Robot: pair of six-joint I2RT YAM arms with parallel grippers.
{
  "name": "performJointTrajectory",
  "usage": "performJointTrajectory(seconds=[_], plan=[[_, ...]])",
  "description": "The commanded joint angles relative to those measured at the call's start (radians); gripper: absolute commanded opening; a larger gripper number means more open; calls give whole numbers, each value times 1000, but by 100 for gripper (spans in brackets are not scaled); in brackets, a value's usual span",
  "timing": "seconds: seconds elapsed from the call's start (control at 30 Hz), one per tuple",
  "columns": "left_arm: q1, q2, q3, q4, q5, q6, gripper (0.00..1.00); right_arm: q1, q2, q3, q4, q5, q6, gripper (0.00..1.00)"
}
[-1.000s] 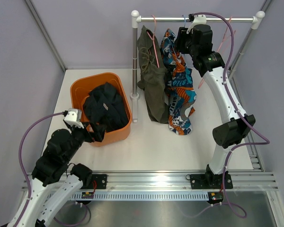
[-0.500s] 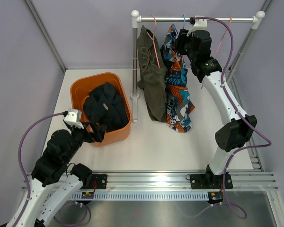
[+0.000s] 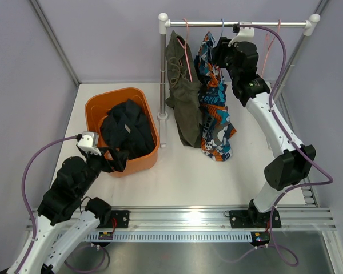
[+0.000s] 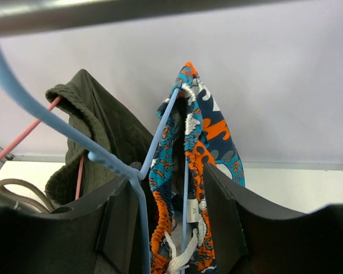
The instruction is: Remove the shorts from the hanger
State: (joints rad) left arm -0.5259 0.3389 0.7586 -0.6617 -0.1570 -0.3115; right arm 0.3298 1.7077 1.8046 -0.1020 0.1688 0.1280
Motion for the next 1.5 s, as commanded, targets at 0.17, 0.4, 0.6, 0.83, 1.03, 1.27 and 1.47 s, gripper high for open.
performJointTrajectory(seconds=[0.17, 0.4, 0.6, 0.83, 1.03, 1.27, 1.47], plan=[[-9, -11, -4, 16, -19, -8, 99, 15, -19, 50, 58, 49, -18, 56], [-13, -12, -4, 16, -26, -8, 99, 20, 20, 113, 22, 51, -24, 56], [-16, -11, -4, 16, -27, -8, 99, 23, 47, 150, -2, 58, -25, 55], [-19, -12, -4, 16, -29, -9, 99, 43, 15, 85, 31, 75, -27, 55], [-22, -12, -4, 16, -27, -8, 99, 46, -6, 21, 59, 95, -19, 54], [-22, -12, -4, 16, -27, -8, 99, 49, -14, -11, 145, 104, -33, 53], [-23, -9, -4, 16, -29, -8, 99, 49, 12, 41, 107, 124, -44, 35]])
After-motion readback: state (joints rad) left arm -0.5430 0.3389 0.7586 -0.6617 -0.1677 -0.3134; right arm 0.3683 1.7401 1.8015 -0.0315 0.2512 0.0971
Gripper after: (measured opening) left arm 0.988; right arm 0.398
